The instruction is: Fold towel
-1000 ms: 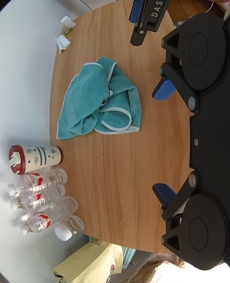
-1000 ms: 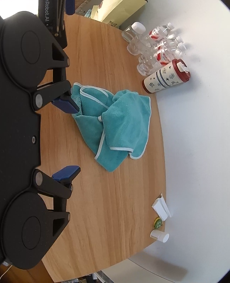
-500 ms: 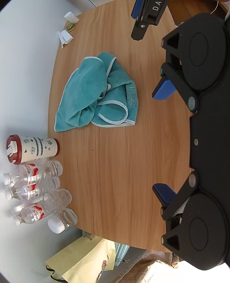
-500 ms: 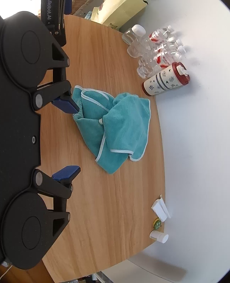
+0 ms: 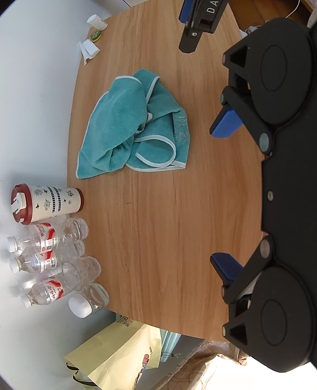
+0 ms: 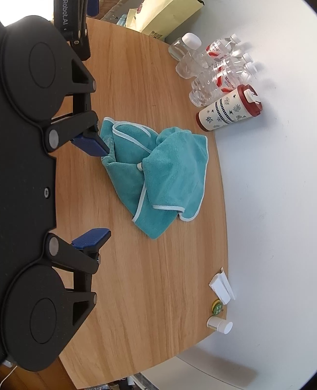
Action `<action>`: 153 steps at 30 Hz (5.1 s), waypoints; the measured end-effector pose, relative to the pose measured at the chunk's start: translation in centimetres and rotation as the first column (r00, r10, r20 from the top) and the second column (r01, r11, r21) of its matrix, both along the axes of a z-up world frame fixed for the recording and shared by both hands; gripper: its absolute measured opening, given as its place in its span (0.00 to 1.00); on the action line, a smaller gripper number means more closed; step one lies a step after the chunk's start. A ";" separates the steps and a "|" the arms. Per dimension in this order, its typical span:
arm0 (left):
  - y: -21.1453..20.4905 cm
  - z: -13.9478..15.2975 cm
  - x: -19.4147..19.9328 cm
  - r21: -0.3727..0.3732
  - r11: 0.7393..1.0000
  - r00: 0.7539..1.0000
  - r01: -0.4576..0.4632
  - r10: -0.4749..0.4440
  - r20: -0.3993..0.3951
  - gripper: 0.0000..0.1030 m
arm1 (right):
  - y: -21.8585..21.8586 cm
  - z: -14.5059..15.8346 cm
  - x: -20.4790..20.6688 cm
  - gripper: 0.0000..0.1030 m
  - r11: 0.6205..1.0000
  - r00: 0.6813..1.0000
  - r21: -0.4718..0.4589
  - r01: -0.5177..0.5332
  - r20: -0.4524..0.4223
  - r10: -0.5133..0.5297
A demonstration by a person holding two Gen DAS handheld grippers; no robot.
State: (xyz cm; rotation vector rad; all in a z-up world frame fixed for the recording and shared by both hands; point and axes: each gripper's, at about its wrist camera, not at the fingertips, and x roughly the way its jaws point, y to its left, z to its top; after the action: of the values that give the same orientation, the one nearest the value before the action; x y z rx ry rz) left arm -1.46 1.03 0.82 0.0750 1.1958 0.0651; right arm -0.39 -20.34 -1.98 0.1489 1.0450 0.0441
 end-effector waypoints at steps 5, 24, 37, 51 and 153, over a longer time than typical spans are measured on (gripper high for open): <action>-0.1 -0.3 0.2 0.006 1.000 1.000 -0.009 0.009 -0.014 0.99 | 0.1 0.0 0.1 0.68 1.000 1.000 -0.004 -0.004 -0.002 0.004; -0.4 -0.8 1.3 0.020 1.000 0.999 -0.012 0.013 -0.043 0.99 | 0.3 -1.0 0.7 0.68 1.000 0.999 0.004 -0.007 -0.032 0.008; -1.4 -1.6 2.4 0.021 1.000 0.997 -0.012 0.014 -0.077 0.99 | -0.4 -1.7 1.9 0.68 0.999 0.998 0.003 -0.037 -0.059 0.038; -3.8 -1.5 4.4 0.021 0.998 0.996 -0.065 0.066 -0.060 0.99 | -4.7 -2.2 3.2 0.68 0.999 0.999 0.025 -0.027 -0.030 0.028; -2.5 -4.4 21.1 -0.251 0.918 0.950 0.308 -0.283 0.130 0.20 | -6.3 -11.4 14.6 0.09 0.935 0.997 0.351 0.060 0.015 -0.070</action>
State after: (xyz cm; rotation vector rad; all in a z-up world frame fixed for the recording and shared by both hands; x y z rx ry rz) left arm 19.66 -1.46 -3.57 0.0137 1.0803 -0.3570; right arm 14.17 -26.66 -13.34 0.5058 0.9969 0.1722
